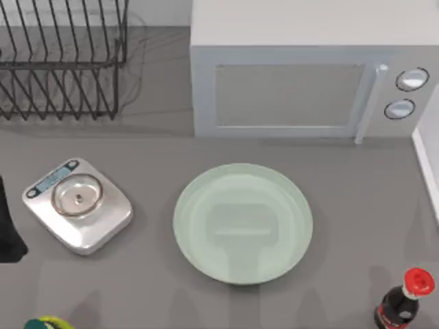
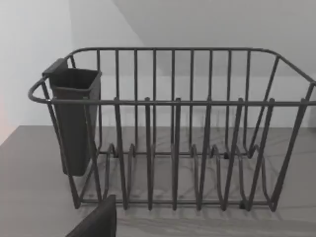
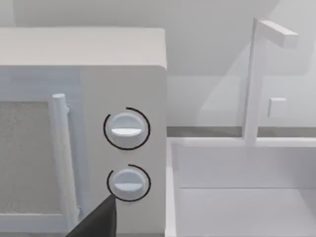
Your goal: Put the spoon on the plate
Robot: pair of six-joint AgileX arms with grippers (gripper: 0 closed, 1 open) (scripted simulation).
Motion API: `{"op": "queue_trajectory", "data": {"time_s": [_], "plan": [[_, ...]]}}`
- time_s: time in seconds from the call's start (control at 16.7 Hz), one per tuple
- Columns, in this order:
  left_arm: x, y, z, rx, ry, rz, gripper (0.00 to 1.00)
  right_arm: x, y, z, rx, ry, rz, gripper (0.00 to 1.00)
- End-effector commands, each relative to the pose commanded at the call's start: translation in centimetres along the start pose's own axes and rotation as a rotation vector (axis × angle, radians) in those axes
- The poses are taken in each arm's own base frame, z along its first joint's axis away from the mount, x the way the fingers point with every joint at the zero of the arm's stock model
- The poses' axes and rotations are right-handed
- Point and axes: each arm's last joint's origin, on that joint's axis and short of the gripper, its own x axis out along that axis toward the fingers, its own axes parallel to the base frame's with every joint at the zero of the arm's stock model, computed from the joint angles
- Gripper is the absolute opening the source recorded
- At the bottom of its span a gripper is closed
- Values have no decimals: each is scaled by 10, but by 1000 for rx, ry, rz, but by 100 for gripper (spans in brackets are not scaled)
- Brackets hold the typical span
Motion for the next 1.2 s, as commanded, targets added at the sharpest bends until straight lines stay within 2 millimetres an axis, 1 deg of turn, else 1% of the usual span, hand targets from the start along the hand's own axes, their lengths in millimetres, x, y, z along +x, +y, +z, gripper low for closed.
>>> {"op": "queue_trajectory", "data": {"time_s": [0.12, 0.24, 0.42, 0.6, 0.72, 0.84, 1.02, 1.2], "plan": [[0, 0, 0, 0, 0, 0, 100, 0, 0, 0, 0, 0, 0, 100], [0, 1, 5, 14, 26, 10, 100, 0, 0, 0, 0, 0, 0, 100], [3, 5, 25, 66, 131, 37, 100, 0, 0, 0, 0, 0, 0, 100], [17, 11, 49, 134, 325, 62, 100, 0, 0, 0, 0, 0, 0, 100], [35, 18, 62, 176, 507, 66, 100, 0, 0, 0, 0, 0, 0, 100], [60, 28, 68, 207, 712, 55, 100, 0, 0, 0, 0, 0, 0, 100], [100, 48, 69, 231, 1003, 13, 100, 0, 0, 0, 0, 0, 0, 100], [136, 71, 63, 233, 1233, -48, 100, 0, 0, 0, 0, 0, 0, 100]]}}
